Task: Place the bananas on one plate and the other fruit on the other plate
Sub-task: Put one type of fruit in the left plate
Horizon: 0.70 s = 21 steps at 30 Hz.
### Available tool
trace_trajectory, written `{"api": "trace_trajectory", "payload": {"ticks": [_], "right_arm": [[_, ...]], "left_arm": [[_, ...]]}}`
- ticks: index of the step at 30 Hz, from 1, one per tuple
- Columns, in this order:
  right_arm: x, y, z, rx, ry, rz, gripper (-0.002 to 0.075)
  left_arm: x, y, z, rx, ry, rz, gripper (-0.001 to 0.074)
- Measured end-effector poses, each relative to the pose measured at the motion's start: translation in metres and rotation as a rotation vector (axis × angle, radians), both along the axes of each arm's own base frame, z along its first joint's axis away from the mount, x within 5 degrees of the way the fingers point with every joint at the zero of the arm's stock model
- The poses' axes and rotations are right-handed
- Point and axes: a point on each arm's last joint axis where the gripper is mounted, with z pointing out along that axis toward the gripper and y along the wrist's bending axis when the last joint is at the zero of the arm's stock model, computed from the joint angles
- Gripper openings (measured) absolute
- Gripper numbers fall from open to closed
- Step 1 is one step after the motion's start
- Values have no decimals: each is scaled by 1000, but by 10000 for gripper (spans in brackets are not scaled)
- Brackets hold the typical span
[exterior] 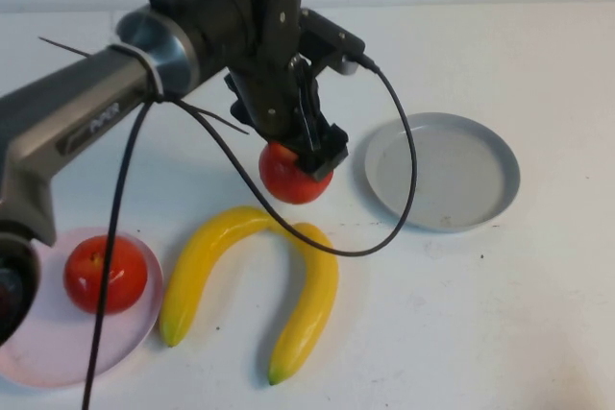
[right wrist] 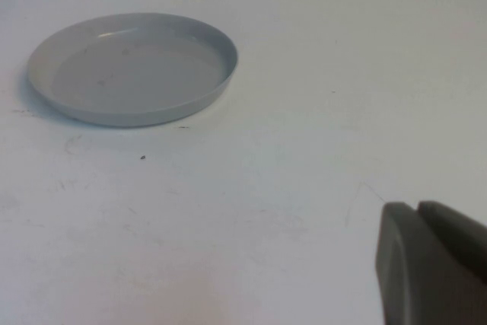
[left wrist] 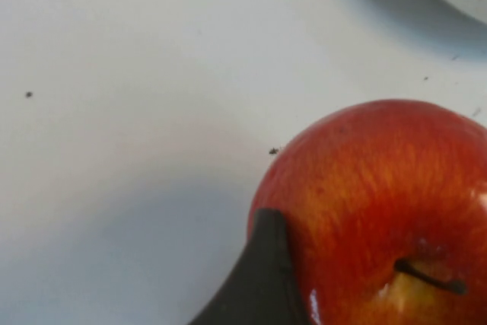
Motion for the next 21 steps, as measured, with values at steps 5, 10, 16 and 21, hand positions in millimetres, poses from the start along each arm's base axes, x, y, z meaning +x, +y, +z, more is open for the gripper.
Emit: {"api": "trace_trajectory", "payload": {"ticks": [5, 10, 16, 21], "right_arm": [[0, 0, 0, 0, 0, 0, -16], [0, 0, 0, 0, 0, 0, -17], [0, 0, 0, 0, 0, 0, -17], [0, 0, 0, 0, 0, 0, -17]], "left_arm": [[-16, 16, 50, 8, -38, 56, 578], [-26, 28, 75, -15, -71, 161, 578], [-51, 49, 97, -8, -117, 183, 578], [-85, 86, 97, 57, -126, 275, 578]]}}
